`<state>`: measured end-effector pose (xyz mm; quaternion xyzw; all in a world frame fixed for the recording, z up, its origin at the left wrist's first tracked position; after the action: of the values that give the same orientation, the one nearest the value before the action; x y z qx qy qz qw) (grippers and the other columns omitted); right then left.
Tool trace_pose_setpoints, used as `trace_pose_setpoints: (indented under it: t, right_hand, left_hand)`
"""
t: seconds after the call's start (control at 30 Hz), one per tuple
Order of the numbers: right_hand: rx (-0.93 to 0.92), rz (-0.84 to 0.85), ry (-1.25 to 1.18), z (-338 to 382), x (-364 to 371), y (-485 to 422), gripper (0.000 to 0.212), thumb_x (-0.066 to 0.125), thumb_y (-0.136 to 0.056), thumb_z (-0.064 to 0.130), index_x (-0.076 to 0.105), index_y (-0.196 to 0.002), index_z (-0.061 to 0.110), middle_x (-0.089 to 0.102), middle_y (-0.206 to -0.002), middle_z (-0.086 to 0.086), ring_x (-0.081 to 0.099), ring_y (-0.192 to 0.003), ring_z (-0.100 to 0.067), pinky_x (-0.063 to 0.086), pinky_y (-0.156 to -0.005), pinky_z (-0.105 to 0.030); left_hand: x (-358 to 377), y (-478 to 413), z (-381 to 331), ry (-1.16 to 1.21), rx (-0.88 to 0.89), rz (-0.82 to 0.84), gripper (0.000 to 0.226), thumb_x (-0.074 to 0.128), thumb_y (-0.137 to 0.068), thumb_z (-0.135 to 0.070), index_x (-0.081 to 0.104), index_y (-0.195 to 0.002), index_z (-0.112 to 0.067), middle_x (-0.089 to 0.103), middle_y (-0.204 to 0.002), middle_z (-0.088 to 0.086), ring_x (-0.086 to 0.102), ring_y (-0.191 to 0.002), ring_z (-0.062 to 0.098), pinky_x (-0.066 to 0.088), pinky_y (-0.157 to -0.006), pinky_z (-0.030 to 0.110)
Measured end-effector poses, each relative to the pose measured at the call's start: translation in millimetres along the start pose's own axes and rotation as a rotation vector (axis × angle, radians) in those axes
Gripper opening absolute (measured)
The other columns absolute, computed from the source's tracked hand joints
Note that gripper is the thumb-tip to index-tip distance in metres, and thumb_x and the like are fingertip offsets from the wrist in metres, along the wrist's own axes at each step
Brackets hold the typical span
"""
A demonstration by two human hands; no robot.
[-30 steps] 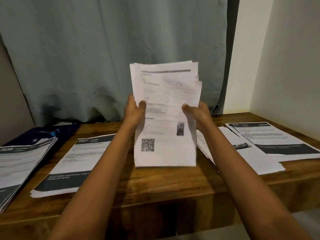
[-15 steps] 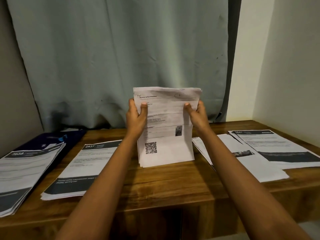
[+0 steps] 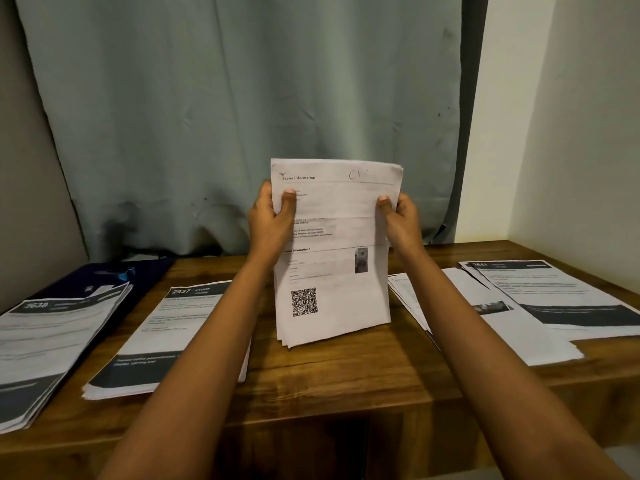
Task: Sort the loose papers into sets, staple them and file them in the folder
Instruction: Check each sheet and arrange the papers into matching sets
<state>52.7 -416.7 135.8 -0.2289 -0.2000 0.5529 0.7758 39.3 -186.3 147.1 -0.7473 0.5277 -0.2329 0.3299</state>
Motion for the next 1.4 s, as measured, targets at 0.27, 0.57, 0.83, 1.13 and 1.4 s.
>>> trace_pose_setpoints:
  t: [0.27, 0.57, 0.83, 1.13, 1.4]
  right_hand:
    - [0.019, -0.025, 0.065, -17.2, 0.7, 9.0, 0.034, 0.049, -0.099, 0.028, 0.049, -0.127, 0.01, 0.058, -0.115, 0.001, 0.057, -0.102, -0.016, 0.051, -0.095, -0.045]
    - [-0.891, 0.015, 0.846, 58.1, 56.4, 6.5, 0.058, 0.042, -0.099, 0.022, 0.02, -0.151, 0.009, 0.016, -0.158, -0.013, 0.008, -0.147, -0.027, -0.009, -0.117, -0.035]
    - [-0.824, -0.029, 0.868, 58.8, 41.6, -20.5, 0.029, 0.037, -0.098, 0.022, 0.055, -0.118, 0.012, 0.058, -0.117, -0.009, 0.049, -0.12, -0.027, 0.015, -0.114, -0.049]
    - [0.064, 0.068, -0.04, 9.8, -2.7, -31.0, 0.055, 0.05, -0.096, 0.041, 0.026, -0.139, 0.015, 0.049, -0.126, -0.002, 0.053, -0.11, -0.017, 0.046, -0.094, -0.031]
    - [0.027, 0.141, -0.119, -18.1, -0.3, 0.5, 0.022, 0.049, -0.098, 0.029, 0.053, -0.117, 0.019, 0.063, -0.103, 0.016, 0.064, -0.088, 0.002, 0.053, -0.066, -0.014]
  left_hand:
    - [0.8, 27.4, 26.5, 0.18, -0.155, 0.085, 0.032, 0.062, -0.091, -0.021, 0.055, -0.119, -0.007, 0.066, -0.114, 0.006, 0.067, -0.094, 0.014, 0.058, -0.071, 0.026]
    - [9.9, 1.7, -1.5, 0.099, -0.058, 0.006, 0.018, 0.067, -0.083, -0.022, 0.063, -0.098, -0.029, 0.071, -0.095, -0.005, 0.069, -0.086, 0.012, 0.056, -0.079, 0.033]
    - [4.2, -0.2, -9.1, 0.098, -0.01, -0.041, 0.019, 0.065, -0.09, -0.017, 0.062, -0.108, -0.016, 0.069, -0.097, -0.004, 0.066, -0.083, 0.004, 0.053, -0.071, 0.017]
    - [-2.1, -8.3, -1.3, 0.254, -0.082, -0.053, 0.019, 0.066, -0.089, -0.019, 0.062, -0.107, -0.015, 0.07, -0.1, -0.002, 0.069, -0.088, 0.011, 0.055, -0.067, 0.021]
    - [6.1, 1.2, 12.8, 0.15, -0.068, 0.009, 0.028, 0.06, -0.093, -0.026, 0.057, -0.116, -0.011, 0.068, -0.112, 0.003, 0.068, -0.094, 0.012, 0.058, -0.075, 0.029]
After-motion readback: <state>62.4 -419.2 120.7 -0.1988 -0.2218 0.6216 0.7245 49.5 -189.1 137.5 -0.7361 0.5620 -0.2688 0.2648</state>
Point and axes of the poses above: each hand's wrist, its own y-axis away from the middle knuckle, its own x-axis out of the palm, z = x × y, the point moved 5 cm from there along -y, towards the middle knuckle
